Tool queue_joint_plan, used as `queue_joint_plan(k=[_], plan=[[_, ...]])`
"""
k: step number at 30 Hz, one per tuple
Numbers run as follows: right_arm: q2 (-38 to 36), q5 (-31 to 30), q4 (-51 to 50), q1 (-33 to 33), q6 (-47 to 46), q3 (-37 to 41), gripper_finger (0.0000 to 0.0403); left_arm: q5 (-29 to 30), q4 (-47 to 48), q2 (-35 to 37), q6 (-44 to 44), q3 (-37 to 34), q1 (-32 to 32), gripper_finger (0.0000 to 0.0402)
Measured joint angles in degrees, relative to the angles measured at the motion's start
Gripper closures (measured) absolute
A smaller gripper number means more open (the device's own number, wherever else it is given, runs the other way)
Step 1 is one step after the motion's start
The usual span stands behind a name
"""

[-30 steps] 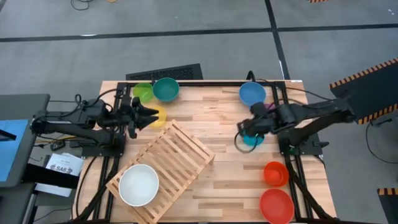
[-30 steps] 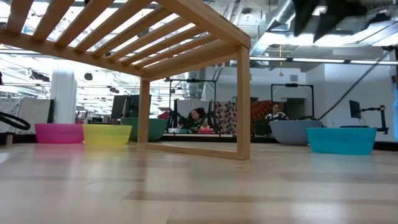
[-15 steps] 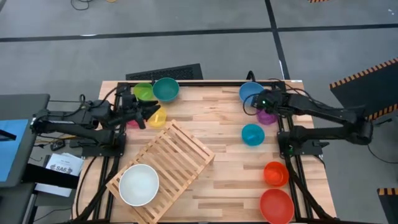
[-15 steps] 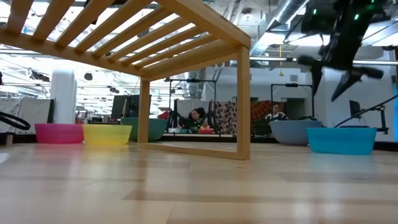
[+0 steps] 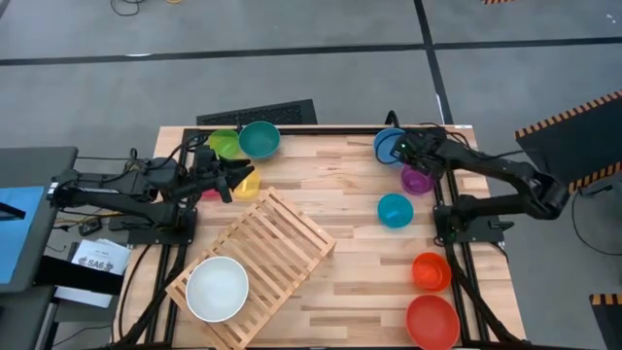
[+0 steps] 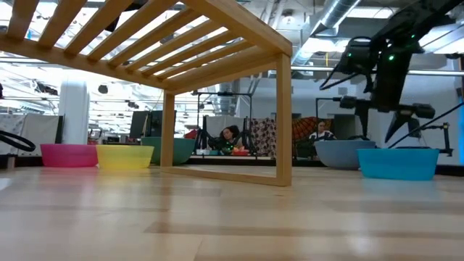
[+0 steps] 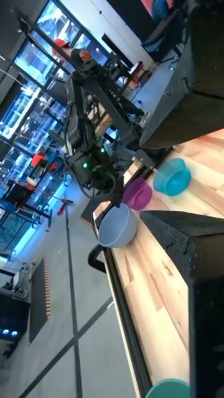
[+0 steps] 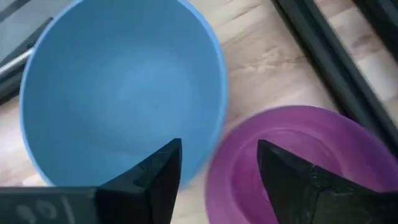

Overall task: Place and stack bowls onto a shelf
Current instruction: Stack the large blue bowl on the shelf on top of the large gray bowl on the shelf

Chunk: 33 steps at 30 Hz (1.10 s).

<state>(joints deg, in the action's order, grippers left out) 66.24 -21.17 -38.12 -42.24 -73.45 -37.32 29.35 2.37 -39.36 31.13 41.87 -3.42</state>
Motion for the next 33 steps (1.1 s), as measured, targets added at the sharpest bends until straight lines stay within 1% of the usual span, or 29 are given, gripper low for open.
queue_joint_plan(k=[2,7,12,17,21,24,27,30,33], plan=[[1.41,0.04,1.97,-0.66,0.0,0.0,0.0192,0.02,0.14,0.05,-0.1,0.0,0.0,0.0244],[4.68,0.29,3.35,-2.05,0.46,0.0,0.0236,0.03,2.03,0.0,-0.25,0.02,0.02,0.0244],[6.18,0.33,3.54,-2.18,1.29,0.0,0.0294,0.02,2.56,0.03,-0.25,0.01,0.02,0.0244],[3.69,0.28,4.39,-1.55,8.82,-1.22,0.0371,0.02,2.56,0.03,-1.02,0.01,0.02,0.0244],[0.23,0.34,4.57,0.55,17.95,-6.05,0.0375,0.3,2.54,0.03,-4.05,0.01,0.02,0.0244],[-1.99,1.91,4.16,3.9,22.5,-11.18,0.0375,1.6,2.26,0.03,-5.0,0.02,0.02,0.0244],[-2.65,5.59,4.39,9.73,25.25,-17.09,0.0375,2.94,1.59,0.03,-5.15,0.0,0.02,0.0244],[-1.7,8.13,4.54,18.06,27.5,-22.94,0.0375,4.19,0.29,0.03,-6.89,0.02,0.02,0.0244],[1.04,9.34,5.61,27.72,30.7,-28.0,0.0375,5.12,-0.24,0.03,-8.01,0.02,0.02,0.0244]])
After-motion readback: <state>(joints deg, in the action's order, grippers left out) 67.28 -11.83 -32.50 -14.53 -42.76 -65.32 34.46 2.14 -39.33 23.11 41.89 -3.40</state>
